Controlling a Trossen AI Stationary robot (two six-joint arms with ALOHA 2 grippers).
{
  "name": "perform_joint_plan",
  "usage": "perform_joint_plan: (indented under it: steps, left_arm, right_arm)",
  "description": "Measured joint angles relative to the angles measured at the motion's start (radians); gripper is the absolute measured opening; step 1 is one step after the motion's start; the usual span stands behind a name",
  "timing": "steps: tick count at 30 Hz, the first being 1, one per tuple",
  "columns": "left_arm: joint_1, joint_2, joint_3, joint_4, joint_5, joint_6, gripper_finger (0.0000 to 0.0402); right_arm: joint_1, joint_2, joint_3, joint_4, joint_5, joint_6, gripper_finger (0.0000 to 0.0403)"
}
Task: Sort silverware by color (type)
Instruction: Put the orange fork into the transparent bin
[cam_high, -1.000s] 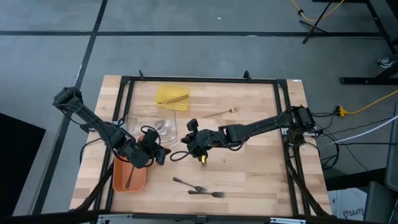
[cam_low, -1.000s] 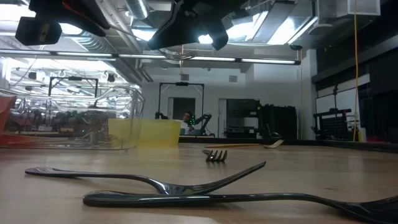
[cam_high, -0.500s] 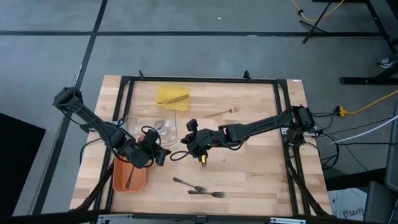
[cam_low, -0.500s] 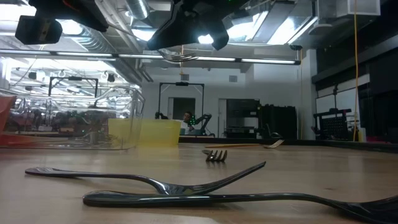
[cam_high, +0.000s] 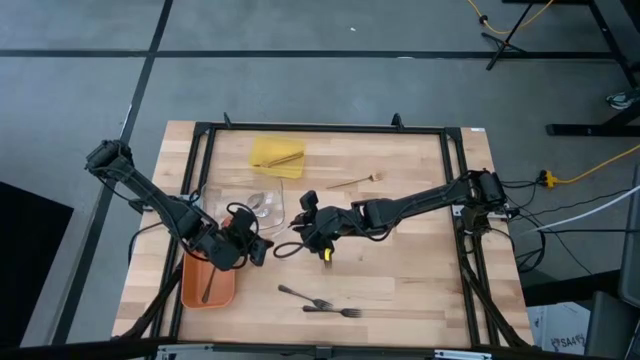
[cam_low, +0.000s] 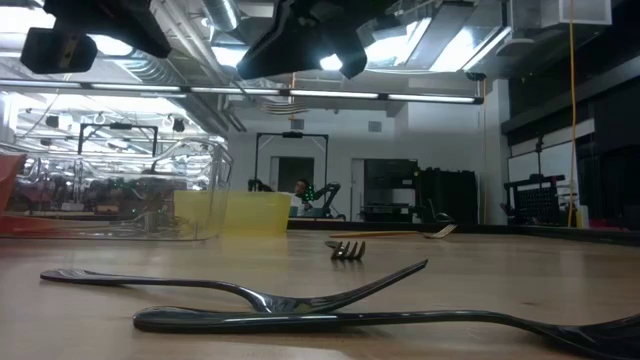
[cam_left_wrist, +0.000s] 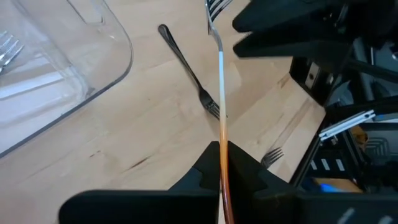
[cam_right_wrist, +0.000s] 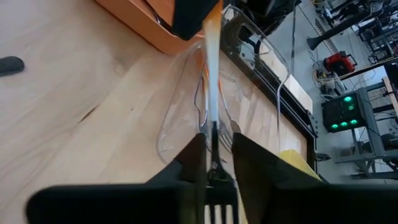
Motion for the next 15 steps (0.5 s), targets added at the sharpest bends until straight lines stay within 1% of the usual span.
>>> perform_joint_plan:
  steps: [5,9,12,15]
  left_arm:
    - [0.000,0.000,0.000,0.000,-0.033,0.000,0.0000]
    - [0.003,-0.007,0.000,-0.024,-0.060,0.003,0.0000]
    - [0.004,-0.034,0.000,-0.075,-0.074,0.003,0.0000]
    - [0.005,-0.073,0.000,-0.140,-0.096,0.003,0.0000]
  right_arm:
    - [0.001,0.000,0.000,0.003,0.008,-0.002,0.0099]
    - [0.008,-0.009,0.000,-0.007,0.062,-0.001,0.0100]
    - [0.009,-0.028,0.000,-0.016,0.102,-0.001,0.0098]
    - [0.014,-0.056,0.000,-0.040,0.107,0.001,0.0097]
